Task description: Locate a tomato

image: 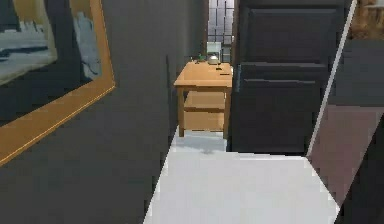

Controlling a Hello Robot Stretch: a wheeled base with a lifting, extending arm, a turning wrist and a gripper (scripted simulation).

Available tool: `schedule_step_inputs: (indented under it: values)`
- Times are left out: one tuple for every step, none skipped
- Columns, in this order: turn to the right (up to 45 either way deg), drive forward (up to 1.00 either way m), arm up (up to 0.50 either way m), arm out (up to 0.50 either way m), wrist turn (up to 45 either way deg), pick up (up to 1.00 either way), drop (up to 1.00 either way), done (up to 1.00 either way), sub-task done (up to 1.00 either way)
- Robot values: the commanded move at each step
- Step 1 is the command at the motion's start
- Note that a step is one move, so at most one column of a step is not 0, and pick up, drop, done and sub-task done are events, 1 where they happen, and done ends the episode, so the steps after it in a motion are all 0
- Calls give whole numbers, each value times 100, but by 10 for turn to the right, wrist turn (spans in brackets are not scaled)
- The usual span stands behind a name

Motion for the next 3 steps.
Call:
schedule_step_inputs:
  values:
    - [0, 45, 0, 0, 0, 0, 0, 0, 0]
    - [300, 0, 0, 0, 0, 0, 0, 0, 0]
    - [0, 35, 0, 0, 0, 0, 0, 0, 0]
